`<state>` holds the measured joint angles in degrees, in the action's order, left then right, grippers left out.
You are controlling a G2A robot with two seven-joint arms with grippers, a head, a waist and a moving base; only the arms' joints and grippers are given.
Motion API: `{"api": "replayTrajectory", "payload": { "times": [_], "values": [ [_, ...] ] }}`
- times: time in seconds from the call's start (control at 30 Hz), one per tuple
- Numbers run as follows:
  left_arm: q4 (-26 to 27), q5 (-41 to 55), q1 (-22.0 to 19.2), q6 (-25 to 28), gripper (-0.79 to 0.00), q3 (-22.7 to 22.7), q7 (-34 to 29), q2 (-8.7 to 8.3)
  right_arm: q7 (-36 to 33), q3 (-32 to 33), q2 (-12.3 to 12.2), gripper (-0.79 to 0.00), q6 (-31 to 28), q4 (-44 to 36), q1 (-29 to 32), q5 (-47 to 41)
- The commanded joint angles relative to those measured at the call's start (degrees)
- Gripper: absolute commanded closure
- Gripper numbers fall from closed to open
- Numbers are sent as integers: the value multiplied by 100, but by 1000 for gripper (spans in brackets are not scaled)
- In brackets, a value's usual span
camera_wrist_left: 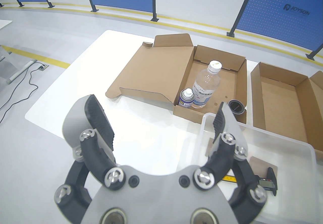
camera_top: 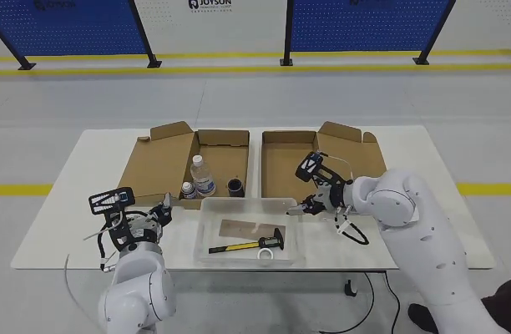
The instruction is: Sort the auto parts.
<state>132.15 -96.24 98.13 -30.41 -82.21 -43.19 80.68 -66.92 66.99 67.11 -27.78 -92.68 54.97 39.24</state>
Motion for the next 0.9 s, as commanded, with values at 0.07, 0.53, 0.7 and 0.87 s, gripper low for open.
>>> {"api": "replayTrajectory", "payload": {
  "times": [0.07,0.53,0.7,0.87],
  "values": [
    [0,0,0,0,-785,0,0,0,17,-39,-1,-785,-23,-31,3,68],
    [0,0,0,0,-785,0,0,0,-1316,-2544,345,-785,357,603,-1638,19],
    [0,0,0,0,-785,0,0,0,-1359,-3334,516,-785,401,1240,-2188,-153],
    [0,0,0,0,-785,0,0,0,-1228,-3822,683,-520,270,1742,-2492,-358]
  ]
}}
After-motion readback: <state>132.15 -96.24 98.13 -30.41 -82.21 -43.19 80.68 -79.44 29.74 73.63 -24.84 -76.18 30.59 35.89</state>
